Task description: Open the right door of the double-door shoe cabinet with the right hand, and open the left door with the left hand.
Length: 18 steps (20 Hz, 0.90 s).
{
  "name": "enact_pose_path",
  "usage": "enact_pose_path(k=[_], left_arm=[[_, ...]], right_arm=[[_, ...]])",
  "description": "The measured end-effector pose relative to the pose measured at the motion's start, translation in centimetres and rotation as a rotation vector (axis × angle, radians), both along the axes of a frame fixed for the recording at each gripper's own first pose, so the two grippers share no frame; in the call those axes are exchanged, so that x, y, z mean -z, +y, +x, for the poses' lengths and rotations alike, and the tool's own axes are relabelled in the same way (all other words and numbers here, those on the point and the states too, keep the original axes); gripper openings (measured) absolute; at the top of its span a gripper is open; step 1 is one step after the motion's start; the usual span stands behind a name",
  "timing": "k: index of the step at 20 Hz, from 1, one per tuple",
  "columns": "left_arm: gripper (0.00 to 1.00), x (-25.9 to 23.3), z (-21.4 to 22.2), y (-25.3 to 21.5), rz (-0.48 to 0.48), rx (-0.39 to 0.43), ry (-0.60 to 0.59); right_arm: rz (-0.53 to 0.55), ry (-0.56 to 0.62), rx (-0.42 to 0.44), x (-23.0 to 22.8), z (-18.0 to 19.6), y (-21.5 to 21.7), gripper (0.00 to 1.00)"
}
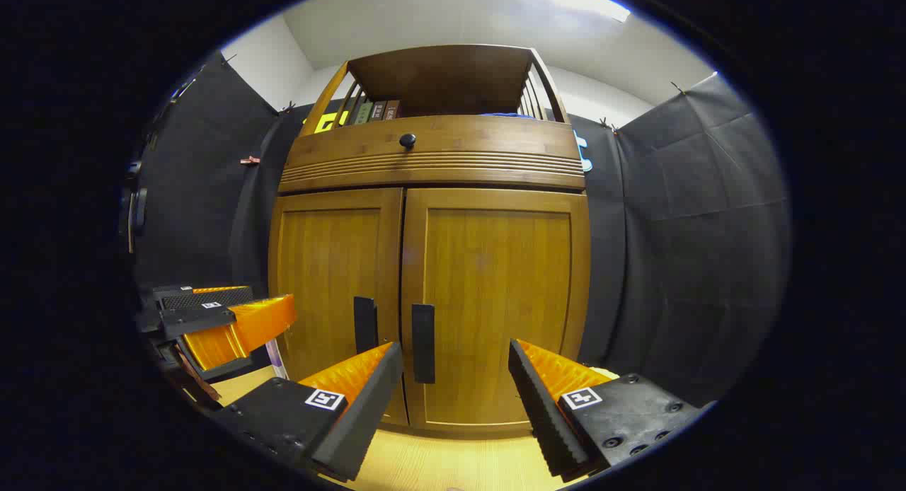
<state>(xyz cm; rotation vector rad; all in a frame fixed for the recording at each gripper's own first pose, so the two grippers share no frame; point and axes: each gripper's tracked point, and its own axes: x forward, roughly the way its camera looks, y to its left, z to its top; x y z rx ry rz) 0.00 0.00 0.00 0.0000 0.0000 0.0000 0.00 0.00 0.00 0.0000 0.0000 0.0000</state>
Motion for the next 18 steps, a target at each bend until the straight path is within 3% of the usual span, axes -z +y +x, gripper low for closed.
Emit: enact_pose_path(k=[18], left_arm=[[0.89,0.1,-0.3,0.1,0.009,0.015,-0.01]], right_arm=[[-0.002,-0.036,-0.068,-0.6,-0.2,1.4,0.97]])
